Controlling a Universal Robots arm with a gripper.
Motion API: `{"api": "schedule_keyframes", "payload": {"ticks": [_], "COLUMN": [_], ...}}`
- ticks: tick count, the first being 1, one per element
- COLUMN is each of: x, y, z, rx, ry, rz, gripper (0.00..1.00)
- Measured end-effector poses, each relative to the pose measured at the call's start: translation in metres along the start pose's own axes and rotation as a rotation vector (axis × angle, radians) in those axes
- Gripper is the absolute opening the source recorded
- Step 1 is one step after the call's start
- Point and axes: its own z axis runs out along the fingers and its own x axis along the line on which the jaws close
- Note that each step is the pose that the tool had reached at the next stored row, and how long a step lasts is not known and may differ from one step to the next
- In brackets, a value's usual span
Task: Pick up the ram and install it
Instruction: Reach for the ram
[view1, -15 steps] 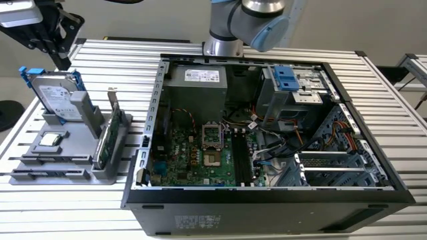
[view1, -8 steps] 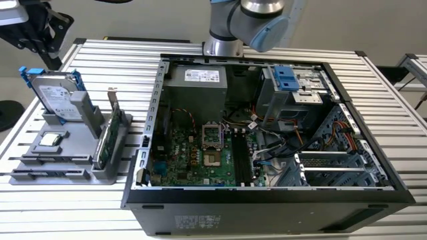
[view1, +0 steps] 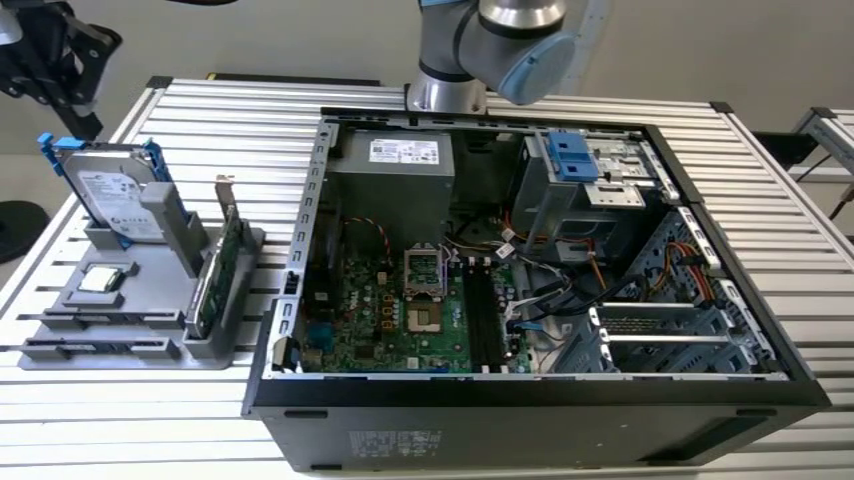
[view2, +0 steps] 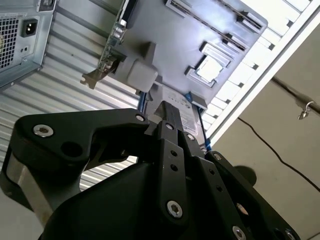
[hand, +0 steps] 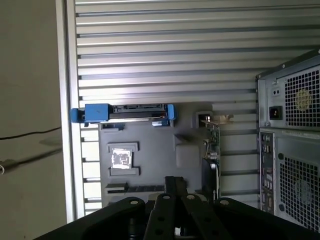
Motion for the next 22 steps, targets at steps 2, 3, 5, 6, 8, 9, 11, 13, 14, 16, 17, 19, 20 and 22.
{"api": "schedule_keyframes", "payload": {"ticks": [2, 3, 5, 6, 8, 9, 11, 13, 14, 16, 17, 19, 20, 22], "x": [0.0046, 0.0069, 0.0112, 0.0134, 0.0176, 0.0192, 0.0218, 0.0239, 0.0240, 0.0241, 0.0240, 0.0238, 0.0237, 0.0235], "y": [-0.0004, -0.0006, -0.0010, -0.0011, -0.0015, -0.0017, -0.0020, -0.0023, -0.0027, -0.0045, -0.0057, -0.0088, -0.0108, -0.0142], "z": [-0.0001, -0.0001, -0.0003, -0.0003, -0.0004, -0.0004, -0.0005, -0.0005, -0.0006, -0.0007, -0.0007, -0.0009, -0.0010, -0.0011], "rx": [0.0000, -0.0001, 0.0000, -0.0001, -0.0001, -0.0001, -0.0001, -0.0001, -0.0001, -0.0002, -0.0001, -0.0001, -0.0001, -0.0001], "ry": [0.0000, 0.0000, 0.0000, 0.0000, 0.0000, 0.0001, 0.0000, 0.0001, 0.0001, 0.0001, 0.0001, 0.0001, 0.0001, 0.0001], "rz": [-0.001, -0.001, -0.001, -0.002, -0.002, -0.002, -0.003, -0.003, -0.003, -0.003, -0.003, -0.003, -0.003, -0.003], "gripper": [0.00, 0.00, 0.00, 0.00, 0.00, 0.00, 0.00, 0.00, 0.00, 0.00, 0.00, 0.00, 0.00, 0.00]}}
